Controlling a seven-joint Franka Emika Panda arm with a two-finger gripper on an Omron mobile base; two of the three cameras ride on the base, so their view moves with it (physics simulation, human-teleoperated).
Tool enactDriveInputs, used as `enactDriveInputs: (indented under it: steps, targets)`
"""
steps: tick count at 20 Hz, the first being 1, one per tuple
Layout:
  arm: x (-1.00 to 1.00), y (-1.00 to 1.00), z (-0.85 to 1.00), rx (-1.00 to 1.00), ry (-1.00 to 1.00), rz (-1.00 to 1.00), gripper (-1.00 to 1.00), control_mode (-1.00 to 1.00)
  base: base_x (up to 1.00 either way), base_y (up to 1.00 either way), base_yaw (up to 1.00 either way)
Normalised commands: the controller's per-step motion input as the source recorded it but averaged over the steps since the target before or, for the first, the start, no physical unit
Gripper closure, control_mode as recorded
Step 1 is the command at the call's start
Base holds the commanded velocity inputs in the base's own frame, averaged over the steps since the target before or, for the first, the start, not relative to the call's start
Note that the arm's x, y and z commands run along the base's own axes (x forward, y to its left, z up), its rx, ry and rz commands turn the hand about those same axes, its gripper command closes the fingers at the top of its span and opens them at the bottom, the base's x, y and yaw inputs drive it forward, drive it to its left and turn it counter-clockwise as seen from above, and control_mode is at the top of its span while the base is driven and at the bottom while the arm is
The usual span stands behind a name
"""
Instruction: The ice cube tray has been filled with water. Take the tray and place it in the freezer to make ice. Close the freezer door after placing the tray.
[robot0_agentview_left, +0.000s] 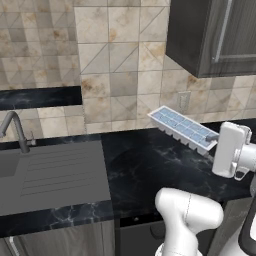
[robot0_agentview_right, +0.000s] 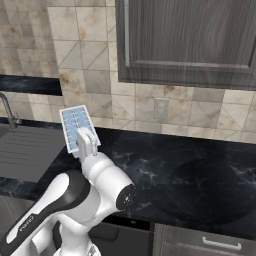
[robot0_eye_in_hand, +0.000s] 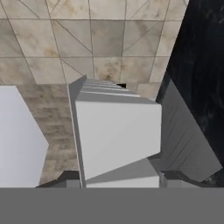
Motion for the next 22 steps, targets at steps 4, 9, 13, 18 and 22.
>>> enactDriveInputs:
  steps: [4,9,13,18,22]
  targets:
    - [0.00,0.00,0.13,0.04,0.02,0.00,1.00,-1.00,0.00,0.00,0.00]
    - [-0.01,0.00,0.32,0.00,0.09,0.00,1.00,-1.00,0.00,0.00,0.00]
    - [0.00,0.00,0.22,0.00,0.12,0.00,1.00,-1.00,0.00,0.00,0.00]
    - [0.00,0.00,0.00,0.00,0.02,0.00,1.00,1.00,0.00,0.00,0.00]
    - [0.00,0.00,0.00,0.00,0.00,0.00,1.00,1.00,-0.34,0.02,0.05]
